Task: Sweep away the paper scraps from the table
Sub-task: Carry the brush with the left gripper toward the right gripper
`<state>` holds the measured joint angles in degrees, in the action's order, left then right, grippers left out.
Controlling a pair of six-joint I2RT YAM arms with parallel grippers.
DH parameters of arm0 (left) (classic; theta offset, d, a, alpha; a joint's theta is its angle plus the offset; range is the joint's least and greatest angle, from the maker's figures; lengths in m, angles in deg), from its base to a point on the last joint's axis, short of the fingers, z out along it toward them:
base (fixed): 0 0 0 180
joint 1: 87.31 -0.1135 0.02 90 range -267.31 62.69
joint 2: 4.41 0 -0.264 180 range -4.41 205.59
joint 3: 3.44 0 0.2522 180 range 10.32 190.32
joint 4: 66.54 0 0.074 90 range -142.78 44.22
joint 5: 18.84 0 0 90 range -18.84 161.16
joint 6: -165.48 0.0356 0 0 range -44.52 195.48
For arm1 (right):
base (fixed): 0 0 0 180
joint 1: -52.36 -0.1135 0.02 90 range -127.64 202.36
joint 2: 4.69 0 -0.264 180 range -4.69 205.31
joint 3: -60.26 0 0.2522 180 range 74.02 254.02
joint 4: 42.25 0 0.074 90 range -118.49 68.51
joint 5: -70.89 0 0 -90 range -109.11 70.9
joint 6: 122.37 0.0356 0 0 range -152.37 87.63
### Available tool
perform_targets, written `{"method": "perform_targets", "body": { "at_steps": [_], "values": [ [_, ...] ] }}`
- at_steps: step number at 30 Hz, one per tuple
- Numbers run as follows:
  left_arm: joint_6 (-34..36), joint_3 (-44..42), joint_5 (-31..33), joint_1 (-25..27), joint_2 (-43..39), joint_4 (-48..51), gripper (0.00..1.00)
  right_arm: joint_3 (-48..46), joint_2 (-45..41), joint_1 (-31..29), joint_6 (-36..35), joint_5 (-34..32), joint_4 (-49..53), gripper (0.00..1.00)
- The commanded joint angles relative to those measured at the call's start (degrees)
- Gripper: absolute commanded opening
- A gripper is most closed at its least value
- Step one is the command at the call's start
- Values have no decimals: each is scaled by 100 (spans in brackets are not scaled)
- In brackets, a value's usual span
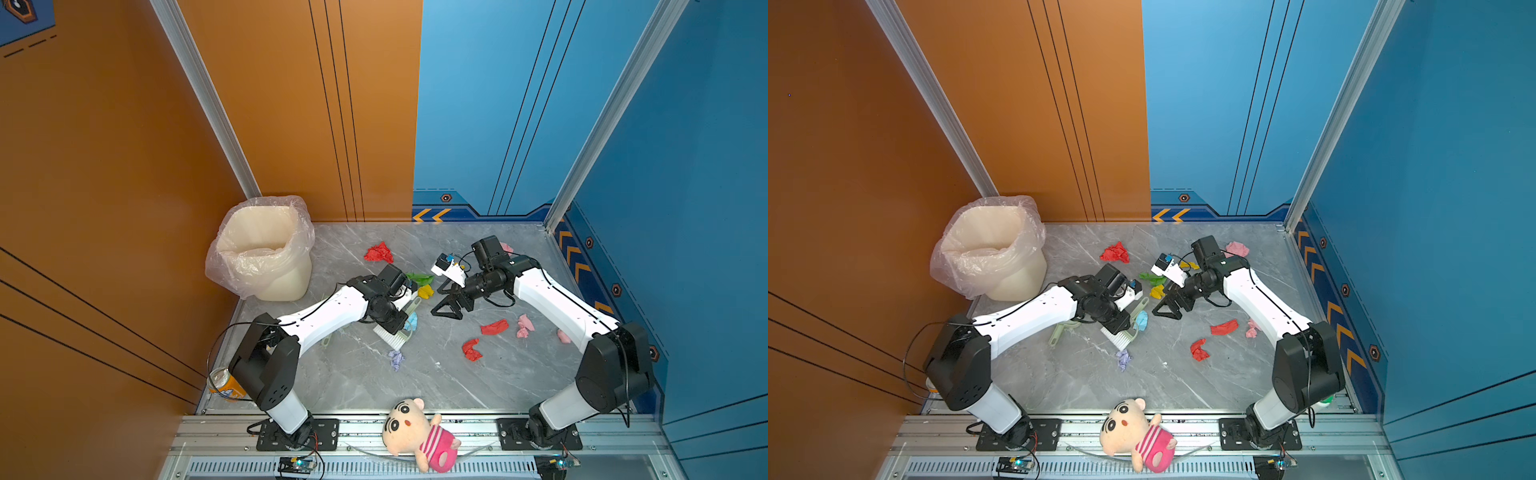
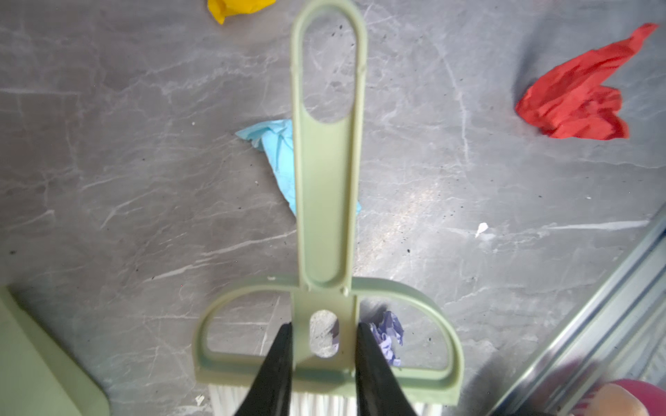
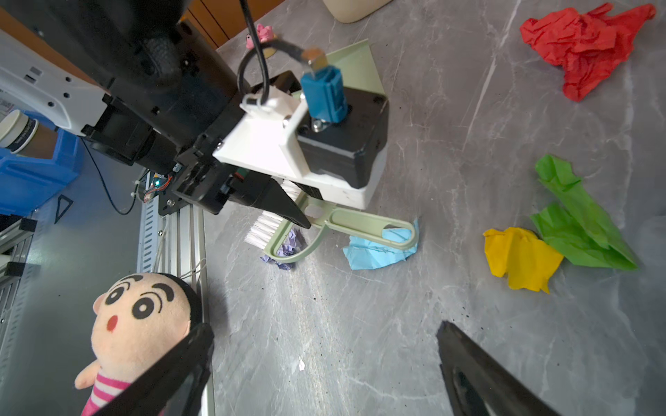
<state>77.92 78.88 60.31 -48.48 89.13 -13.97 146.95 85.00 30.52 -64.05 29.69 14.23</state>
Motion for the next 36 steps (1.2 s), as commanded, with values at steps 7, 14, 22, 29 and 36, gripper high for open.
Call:
{"method": "perform_targets", "body": {
  "at_steps": [7,14,22,29,36],
  "values": [
    [1071,405,-1235,-102,-123,101,2,354,83,-39,-409,431,377,99],
    [1420,561,-2129,-181,-259,100,2,357,27,-39,-494,524,498,98],
    [1651,571,-2888,-332,-393,101,2,349,-31,-48,-541,838,577,98],
    [1768,595,-3438,-456,-376,101,2,354,9,-105,-532,1329,597,98],
    [1834,661,-3848,-514,-292,100,3,360,-13,-162,-498,1523,610,98]
  ]
}}
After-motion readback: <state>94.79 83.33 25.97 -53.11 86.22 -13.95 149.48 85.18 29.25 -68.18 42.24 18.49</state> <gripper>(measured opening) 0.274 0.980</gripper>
